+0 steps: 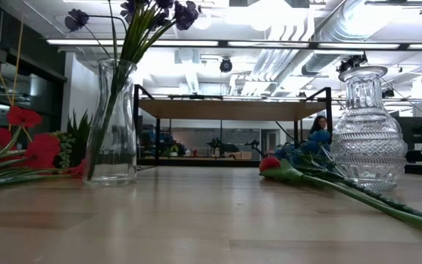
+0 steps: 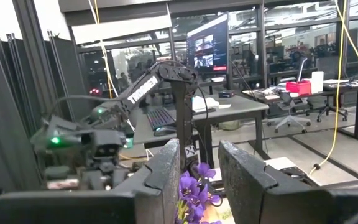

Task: Pick and place flowers into a vace then onto a shelf
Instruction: Put the orange flower into the left transparent flower vase

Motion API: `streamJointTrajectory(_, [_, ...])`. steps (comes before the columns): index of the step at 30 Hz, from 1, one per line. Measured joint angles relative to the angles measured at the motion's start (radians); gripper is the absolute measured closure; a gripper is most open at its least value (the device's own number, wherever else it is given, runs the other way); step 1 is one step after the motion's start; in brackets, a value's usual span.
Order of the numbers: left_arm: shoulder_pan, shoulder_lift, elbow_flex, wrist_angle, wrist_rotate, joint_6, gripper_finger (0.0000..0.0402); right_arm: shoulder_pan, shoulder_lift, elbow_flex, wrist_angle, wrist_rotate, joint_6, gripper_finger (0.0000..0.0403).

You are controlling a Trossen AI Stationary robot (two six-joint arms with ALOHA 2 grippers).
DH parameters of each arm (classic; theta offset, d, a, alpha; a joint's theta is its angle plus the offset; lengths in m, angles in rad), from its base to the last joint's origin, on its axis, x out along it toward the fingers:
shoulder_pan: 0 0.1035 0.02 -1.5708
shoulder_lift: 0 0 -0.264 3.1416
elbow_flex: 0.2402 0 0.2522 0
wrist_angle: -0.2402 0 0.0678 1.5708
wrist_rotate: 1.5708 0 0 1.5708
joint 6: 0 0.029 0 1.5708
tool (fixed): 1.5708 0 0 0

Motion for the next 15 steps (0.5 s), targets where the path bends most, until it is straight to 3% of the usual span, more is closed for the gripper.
streamJointTrajectory(9, [-0.051,-0.007,0.154,-0.002,0.030,0.150,0.0314,-0.010,-0.080,0.000,-0.028,-0.022,-0.004,0.0300])
streamJointTrajectory(15, [-0.049,-0.007,0.231,-0.001,0.085,0.239,0.0314,-0.009,-0.189,0.000,-0.102,-0.121,0.074,0.0300])
